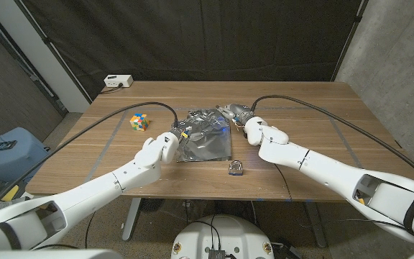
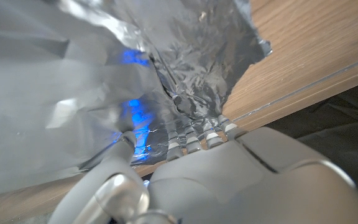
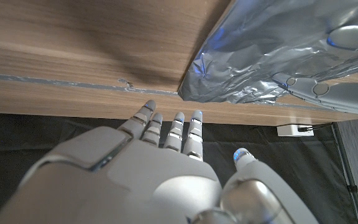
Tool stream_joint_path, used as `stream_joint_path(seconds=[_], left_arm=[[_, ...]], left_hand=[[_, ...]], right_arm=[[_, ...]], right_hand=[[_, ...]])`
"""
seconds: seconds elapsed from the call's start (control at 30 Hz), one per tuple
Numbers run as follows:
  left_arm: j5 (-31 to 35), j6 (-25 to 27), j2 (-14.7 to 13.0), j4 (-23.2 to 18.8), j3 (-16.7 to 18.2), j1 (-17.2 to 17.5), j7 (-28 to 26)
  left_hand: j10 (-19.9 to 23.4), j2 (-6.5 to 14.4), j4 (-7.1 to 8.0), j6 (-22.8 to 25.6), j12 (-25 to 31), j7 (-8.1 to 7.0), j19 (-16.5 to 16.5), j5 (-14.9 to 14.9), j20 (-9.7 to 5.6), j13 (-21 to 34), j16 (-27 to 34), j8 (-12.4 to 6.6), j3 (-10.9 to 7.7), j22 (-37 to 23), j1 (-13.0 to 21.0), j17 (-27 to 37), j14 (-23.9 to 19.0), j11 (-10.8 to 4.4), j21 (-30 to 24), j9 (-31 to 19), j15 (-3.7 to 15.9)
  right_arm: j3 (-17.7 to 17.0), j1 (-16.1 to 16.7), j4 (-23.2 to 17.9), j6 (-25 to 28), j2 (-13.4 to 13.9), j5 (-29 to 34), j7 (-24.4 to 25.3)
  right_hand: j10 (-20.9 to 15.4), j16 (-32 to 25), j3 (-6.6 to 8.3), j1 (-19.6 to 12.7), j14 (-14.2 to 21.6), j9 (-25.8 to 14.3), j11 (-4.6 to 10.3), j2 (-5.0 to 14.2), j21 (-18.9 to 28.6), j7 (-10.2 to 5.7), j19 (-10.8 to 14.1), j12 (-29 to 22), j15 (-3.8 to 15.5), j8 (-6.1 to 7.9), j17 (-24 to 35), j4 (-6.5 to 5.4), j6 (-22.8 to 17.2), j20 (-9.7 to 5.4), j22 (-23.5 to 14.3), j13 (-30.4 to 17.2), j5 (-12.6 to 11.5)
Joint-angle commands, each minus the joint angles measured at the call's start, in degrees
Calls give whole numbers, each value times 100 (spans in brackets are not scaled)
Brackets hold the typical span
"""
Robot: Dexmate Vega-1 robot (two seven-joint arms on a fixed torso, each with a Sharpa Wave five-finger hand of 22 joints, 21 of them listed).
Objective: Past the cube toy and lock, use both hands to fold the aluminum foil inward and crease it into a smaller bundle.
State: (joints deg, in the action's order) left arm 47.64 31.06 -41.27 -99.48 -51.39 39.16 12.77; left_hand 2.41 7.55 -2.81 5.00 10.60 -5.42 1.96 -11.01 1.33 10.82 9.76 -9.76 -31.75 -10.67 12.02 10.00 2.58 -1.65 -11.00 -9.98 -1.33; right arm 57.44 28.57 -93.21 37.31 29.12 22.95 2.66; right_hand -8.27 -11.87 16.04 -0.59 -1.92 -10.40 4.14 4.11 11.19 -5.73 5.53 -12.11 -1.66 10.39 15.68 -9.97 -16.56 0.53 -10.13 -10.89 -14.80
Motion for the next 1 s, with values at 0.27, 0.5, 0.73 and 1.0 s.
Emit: stream_joint_path(seconds=[0.27, 0.5, 0.73, 1.0], left_arm=[[-197, -126, 115, 268, -90, -194, -104], [-277, -143, 176, 337, -121, -250, -141], [-336, -180, 167, 333, -152, -281, -138], [-368, -182, 186, 305, -178, -294, -166]], left_hand=[[-7, 12, 17, 36, 55, 28, 36, 18, -3, 17, 42, -35, -27, -3, -66, 8, 15, -4, -10, -22, -7], [14, 16, 13, 30, 70, 26, 36, 20, -2, 16, 45, -39, -34, -1, -65, 3, 10, -13, -17, -21, -6], [58, 16, 8, 45, 93, 27, 17, 22, -4, 15, 60, -51, -40, 0, -66, -2, -30, -25, -31, -20, 3], [67, 17, 2, 66, 100, 24, 2, 24, 0, 15, 63, -62, -46, 1, -65, -6, -44, -29, -42, -20, 3]], right_arm=[[131, -163, 35, 416, -194, 77, -244], [191, -221, -64, 572, -186, 123, -287], [206, -223, -186, 596, -116, 141, -285], [249, -214, -305, 621, -79, 184, -310]], right_hand=[[-218, -34, -32, 27, 32, -5, 11, 415, -61, 40, -220, -65, -140, 68, -31, 4, -130, 53, 2, 3, 37], [-235, -29, -31, 20, 20, -7, -6, 417, -77, 89, -323, -45, -176, 72, -49, 9, -142, 128, 3, 3, 39], [-219, -28, -28, 12, 19, -7, -29, 415, -70, 109, -342, -22, -198, 68, -61, 15, -131, 143, 5, 2, 39], [-209, -28, -21, 2, 21, -8, -28, 418, -62, 108, -362, -3, -204, 65, -75, 22, -125, 145, 6, 2, 39]])
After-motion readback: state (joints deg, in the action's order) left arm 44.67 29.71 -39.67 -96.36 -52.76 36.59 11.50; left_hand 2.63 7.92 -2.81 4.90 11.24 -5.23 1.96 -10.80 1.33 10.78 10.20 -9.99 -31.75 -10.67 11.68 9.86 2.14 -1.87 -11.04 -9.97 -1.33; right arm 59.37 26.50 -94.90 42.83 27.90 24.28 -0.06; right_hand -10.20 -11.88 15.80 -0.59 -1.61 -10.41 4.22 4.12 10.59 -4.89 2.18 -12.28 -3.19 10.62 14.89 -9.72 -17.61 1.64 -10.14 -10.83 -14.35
